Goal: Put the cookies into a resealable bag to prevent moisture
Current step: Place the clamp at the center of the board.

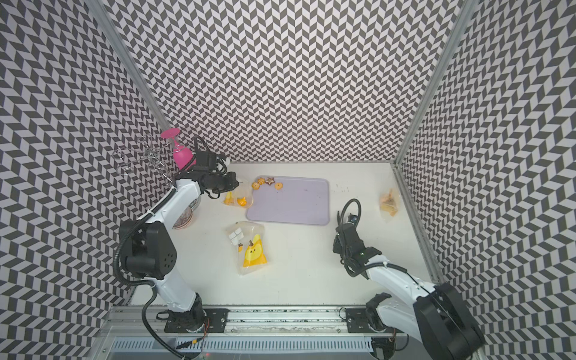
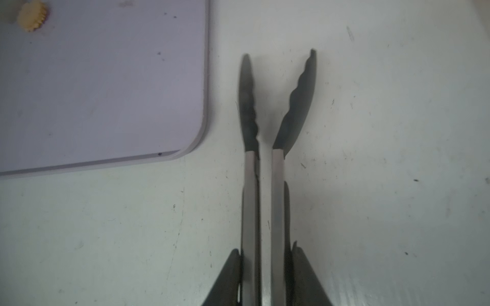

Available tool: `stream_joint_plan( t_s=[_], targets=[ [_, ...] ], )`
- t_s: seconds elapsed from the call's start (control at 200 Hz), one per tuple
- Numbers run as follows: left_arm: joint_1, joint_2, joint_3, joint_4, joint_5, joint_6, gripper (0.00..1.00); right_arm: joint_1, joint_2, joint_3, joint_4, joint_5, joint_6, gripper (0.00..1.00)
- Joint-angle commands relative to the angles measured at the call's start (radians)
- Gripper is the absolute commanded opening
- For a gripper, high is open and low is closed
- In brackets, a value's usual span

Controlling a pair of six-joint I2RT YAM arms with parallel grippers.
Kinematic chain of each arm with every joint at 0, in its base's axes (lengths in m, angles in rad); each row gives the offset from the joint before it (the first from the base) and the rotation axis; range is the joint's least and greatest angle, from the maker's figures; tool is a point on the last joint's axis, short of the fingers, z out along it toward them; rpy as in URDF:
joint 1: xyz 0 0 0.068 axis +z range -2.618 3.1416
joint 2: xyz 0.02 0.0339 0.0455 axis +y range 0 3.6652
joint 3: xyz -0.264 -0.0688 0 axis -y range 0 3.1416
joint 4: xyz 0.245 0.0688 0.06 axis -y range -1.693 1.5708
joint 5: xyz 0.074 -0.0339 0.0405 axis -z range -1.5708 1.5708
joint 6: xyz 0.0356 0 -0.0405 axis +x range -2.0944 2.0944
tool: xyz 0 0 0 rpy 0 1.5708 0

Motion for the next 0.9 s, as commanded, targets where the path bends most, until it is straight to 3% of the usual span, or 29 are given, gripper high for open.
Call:
stream_joint_plan(
  t_s=[0.0, 0.095, 0.16, 0.28, 0.391, 0.571, 0.706, 0.896],
  targets=[
    [0.002, -0.031, 0.058, 0.003, -0.028, 0.001, 0.00, -0.050, 0.068, 0.018, 0.114, -0.083, 0.033, 0.48],
    [0.001, -0.034, 0.108, -0.027, -0.036, 0.000, 0.00, -0.082, 0.112, 0.050, 0.063, -0.146, 0.040, 0.64],
    [0.001, -0.044, 0.133, -0.043, -0.042, 0.000, 0.00, -0.083, 0.092, 0.047, 0.060, -0.143, 0.049, 0.69],
    [-0.023, -0.064, 0.197, -0.095, -0.063, 0.007, 0.00, -0.083, -0.030, 0.057, 0.025, -0.094, 0.066, 0.82],
    [-0.077, -0.068, 0.295, -0.177, -0.071, 0.028, 0.00, -0.083, -0.172, 0.062, 0.009, -0.020, 0.079, 1.00],
    [-0.219, -0.077, 0.381, -0.264, -0.024, 0.056, 0.00, -0.083, -0.362, 0.055, 0.071, 0.012, 0.028, 1.00],
    [-0.354, -0.083, 0.379, -0.312, -0.050, 0.081, 0.00, -0.083, -0.438, 0.073, 0.089, 0.014, -0.029, 0.99],
    [-0.520, -0.110, 0.234, -0.288, -0.105, 0.148, 0.00, -0.083, -0.487, 0.059, 0.121, 0.005, -0.112, 1.00]
  ],
)
